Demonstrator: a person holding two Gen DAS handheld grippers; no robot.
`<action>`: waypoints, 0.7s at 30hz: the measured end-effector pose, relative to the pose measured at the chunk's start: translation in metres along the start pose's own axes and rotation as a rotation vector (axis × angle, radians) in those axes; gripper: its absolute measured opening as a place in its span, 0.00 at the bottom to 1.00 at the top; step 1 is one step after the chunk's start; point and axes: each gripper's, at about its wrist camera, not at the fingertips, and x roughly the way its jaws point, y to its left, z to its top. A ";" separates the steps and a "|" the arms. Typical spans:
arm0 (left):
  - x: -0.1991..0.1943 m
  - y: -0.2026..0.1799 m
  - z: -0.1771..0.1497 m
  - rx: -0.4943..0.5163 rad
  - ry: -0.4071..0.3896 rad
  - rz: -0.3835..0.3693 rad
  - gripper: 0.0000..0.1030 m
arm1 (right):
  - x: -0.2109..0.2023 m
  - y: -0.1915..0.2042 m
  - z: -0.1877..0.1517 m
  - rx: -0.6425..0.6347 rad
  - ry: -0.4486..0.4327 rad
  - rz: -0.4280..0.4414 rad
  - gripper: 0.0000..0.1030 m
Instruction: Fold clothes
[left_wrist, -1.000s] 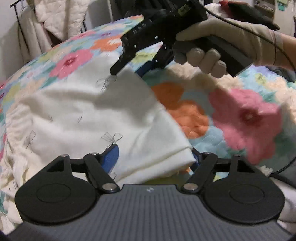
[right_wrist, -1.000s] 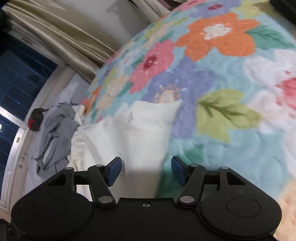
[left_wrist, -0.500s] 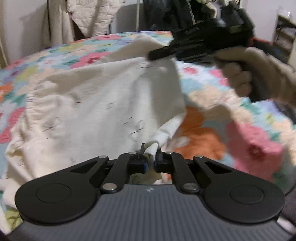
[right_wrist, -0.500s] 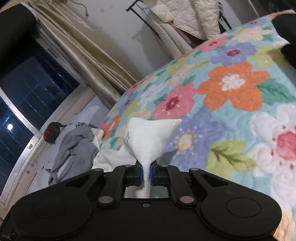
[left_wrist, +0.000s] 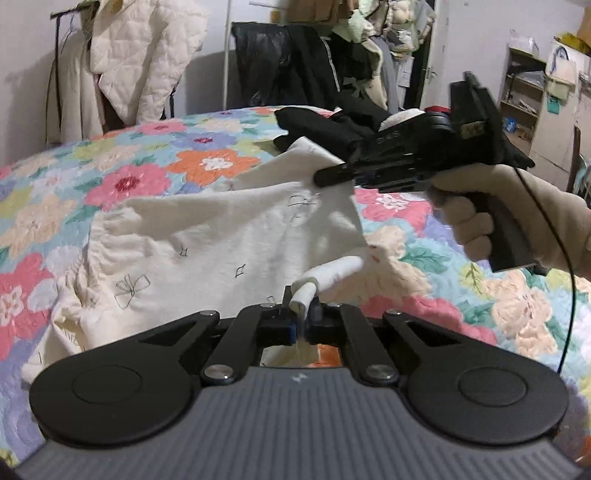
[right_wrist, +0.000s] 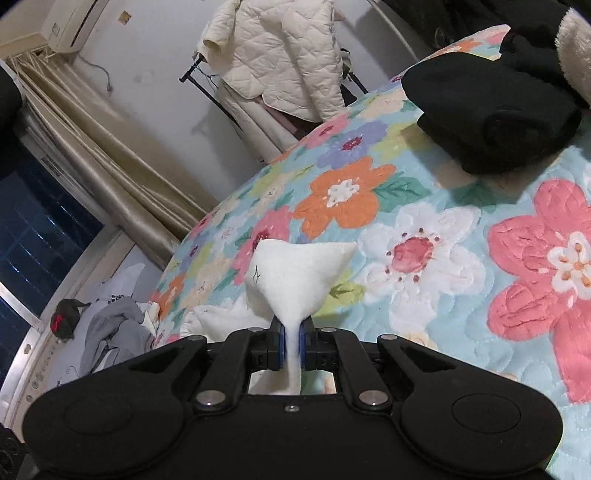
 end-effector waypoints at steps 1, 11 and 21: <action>-0.003 0.006 0.001 -0.020 -0.006 0.013 0.04 | 0.003 0.004 0.002 0.000 -0.004 0.001 0.08; -0.036 0.068 0.008 -0.217 -0.067 0.144 0.04 | 0.087 0.089 0.024 -0.107 0.079 0.084 0.10; -0.053 0.145 -0.022 -0.501 -0.053 0.336 0.06 | 0.175 0.164 0.035 -0.245 0.199 0.146 0.19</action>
